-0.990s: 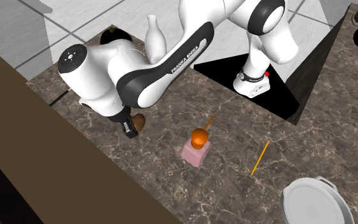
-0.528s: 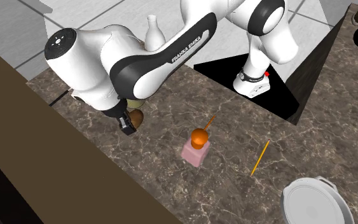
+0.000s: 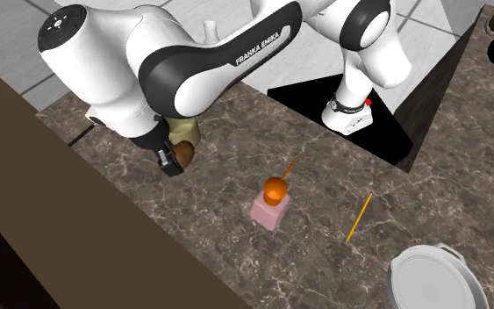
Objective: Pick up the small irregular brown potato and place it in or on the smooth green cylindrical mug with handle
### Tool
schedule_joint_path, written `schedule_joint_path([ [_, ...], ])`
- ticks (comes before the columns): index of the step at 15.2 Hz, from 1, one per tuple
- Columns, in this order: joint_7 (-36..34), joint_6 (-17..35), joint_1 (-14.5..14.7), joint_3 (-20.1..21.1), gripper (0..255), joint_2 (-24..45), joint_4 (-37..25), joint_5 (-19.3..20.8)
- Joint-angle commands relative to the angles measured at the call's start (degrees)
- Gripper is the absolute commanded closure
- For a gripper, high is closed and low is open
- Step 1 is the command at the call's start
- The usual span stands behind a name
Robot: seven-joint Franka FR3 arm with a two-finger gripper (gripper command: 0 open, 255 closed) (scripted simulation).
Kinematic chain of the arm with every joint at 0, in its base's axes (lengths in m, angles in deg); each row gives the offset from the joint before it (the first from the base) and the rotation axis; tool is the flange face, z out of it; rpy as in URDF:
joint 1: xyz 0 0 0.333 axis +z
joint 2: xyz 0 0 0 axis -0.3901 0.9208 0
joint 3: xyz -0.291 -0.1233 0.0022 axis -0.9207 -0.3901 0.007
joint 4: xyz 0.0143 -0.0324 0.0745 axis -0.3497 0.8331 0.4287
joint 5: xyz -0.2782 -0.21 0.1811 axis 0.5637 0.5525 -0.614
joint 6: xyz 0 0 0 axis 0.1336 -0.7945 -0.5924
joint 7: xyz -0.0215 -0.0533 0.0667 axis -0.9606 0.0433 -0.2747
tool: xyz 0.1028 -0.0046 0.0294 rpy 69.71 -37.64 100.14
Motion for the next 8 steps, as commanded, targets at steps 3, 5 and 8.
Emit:
schedule_joint_path([
  [3,3.8,1.2,-3.4,-0.8,255,-2.8,4.1,-0.4],
  [5,6.1,1.6,-5.2,-1.3,255,-3.9,5.8,-0.5],
  [8,9.5,2.0,-7.9,-2.2,255,-5.0,7.4,-0.7],
])
